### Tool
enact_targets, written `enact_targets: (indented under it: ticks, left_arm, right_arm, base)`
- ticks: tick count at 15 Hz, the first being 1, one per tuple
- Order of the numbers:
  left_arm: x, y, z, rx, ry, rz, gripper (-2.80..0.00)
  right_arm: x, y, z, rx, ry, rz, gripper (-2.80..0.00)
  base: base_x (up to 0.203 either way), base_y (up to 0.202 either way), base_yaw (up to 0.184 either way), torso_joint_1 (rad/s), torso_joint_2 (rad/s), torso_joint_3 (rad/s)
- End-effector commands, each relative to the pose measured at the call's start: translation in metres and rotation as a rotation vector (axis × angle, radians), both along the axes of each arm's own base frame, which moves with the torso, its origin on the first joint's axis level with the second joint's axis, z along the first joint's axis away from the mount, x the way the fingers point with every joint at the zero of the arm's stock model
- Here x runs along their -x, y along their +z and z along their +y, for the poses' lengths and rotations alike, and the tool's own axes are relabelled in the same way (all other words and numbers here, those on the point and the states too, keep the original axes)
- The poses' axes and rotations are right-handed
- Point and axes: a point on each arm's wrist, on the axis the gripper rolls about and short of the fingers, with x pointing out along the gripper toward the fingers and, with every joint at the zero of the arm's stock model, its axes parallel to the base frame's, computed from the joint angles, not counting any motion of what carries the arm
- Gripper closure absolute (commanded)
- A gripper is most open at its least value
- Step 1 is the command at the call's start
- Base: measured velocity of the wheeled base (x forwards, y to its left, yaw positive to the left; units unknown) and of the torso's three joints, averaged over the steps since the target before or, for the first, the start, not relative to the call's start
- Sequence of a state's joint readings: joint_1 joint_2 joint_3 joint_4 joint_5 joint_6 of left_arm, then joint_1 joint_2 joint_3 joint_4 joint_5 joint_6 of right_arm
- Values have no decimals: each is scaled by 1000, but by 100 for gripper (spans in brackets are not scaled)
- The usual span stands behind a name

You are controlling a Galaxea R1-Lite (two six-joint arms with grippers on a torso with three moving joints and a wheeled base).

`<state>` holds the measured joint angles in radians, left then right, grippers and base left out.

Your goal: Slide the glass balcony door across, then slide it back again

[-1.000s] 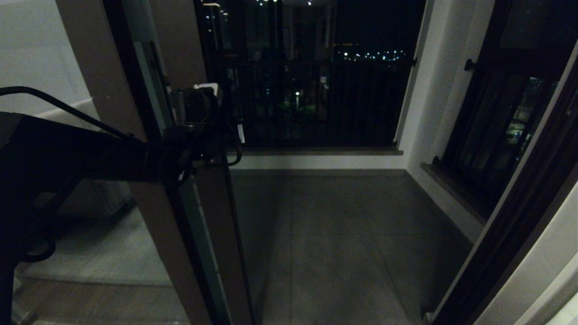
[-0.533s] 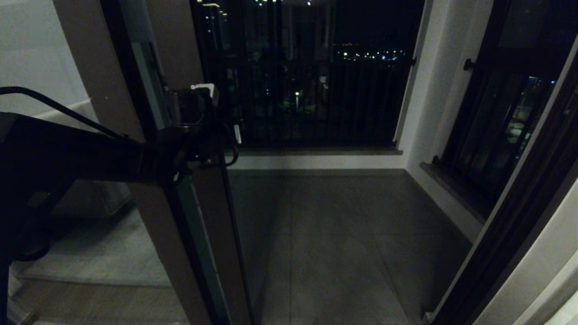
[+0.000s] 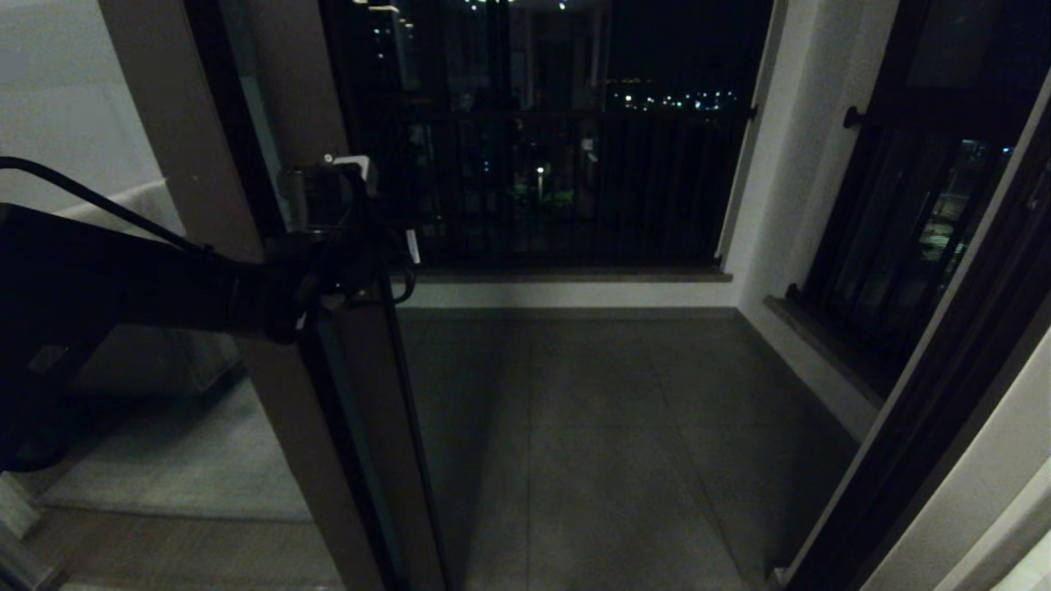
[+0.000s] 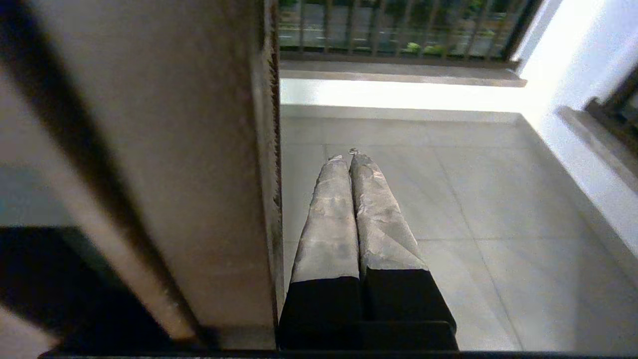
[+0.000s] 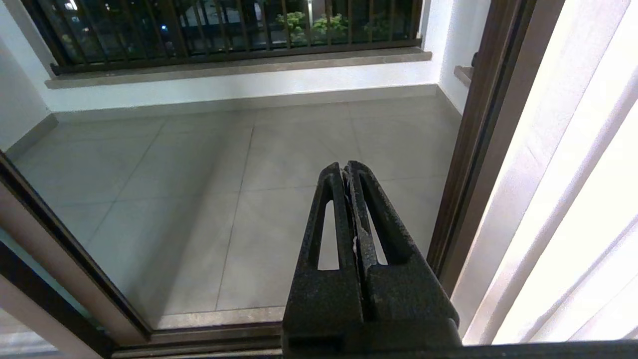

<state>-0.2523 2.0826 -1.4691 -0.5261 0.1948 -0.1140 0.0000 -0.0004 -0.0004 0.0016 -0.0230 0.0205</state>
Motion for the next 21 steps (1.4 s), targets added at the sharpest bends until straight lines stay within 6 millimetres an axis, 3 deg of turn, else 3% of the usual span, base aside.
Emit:
enact_targets:
  ticks: [1, 6, 9, 14, 18, 21]
  left_arm:
    - [0, 1, 0, 3, -4, -6, 0]
    - [1, 1, 0, 4, -2, -5, 0]
    - [20, 15, -3, 16, -21, -76, 0]
    - [109, 33, 8, -21, -62, -70, 0]
    - [186, 50, 52, -13, 24, -130, 0]
    - [254, 63, 83, -2, 109, -217, 0]
  right_arm:
    - [0, 0, 0, -1, 0, 2, 0]
    - [0, 0, 0, -1, 0, 1, 0]
    - [0, 0, 0, -1, 0, 1, 0]
    - [0, 0, 0, -1, 0, 2, 0]
    - [0, 0, 0, -1, 0, 0, 0]
    - [0, 0, 0, -1, 0, -1, 0]
  base:
    - [0, 0, 0, 0, 0, 0]
    - [0, 0, 0, 0, 0, 0]
    - [0, 0, 0, 0, 0, 0]
    - [0, 0, 0, 0, 0, 0]
    - [0, 0, 0, 0, 0, 0]
    - [0, 0, 0, 0, 0, 0]
